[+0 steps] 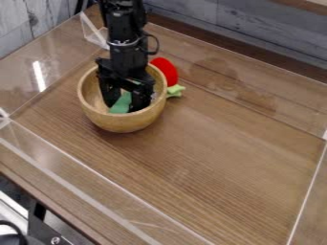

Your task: Remove the green block from the brown bowl and put it on the table

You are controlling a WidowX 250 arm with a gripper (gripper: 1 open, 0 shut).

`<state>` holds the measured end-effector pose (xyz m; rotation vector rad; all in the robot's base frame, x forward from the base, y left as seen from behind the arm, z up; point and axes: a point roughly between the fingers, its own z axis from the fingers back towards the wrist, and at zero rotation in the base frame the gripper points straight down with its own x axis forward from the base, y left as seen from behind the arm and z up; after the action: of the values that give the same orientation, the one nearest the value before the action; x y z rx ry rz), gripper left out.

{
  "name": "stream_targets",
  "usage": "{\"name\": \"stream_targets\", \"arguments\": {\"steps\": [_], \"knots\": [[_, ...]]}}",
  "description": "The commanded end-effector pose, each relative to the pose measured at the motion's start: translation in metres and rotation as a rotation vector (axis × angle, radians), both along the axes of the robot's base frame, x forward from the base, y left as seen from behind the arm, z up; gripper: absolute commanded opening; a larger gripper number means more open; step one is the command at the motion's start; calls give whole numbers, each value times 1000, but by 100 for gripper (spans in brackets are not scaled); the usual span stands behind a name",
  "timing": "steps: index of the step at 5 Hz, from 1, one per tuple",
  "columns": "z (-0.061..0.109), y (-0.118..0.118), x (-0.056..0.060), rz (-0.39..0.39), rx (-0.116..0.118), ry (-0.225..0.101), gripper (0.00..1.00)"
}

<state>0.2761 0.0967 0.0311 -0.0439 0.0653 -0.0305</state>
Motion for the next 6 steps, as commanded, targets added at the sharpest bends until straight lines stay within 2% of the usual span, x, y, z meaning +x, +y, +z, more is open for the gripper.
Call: {"name": "stream_targets", "arguments": {"steps": [1, 2, 5, 6], "knots": [[24, 4, 9, 0, 10, -78, 100], [28, 3, 10, 2, 3, -91, 100], [19, 4, 14, 8, 2, -93, 100], [16, 5, 15, 9, 1, -93, 0]]}}
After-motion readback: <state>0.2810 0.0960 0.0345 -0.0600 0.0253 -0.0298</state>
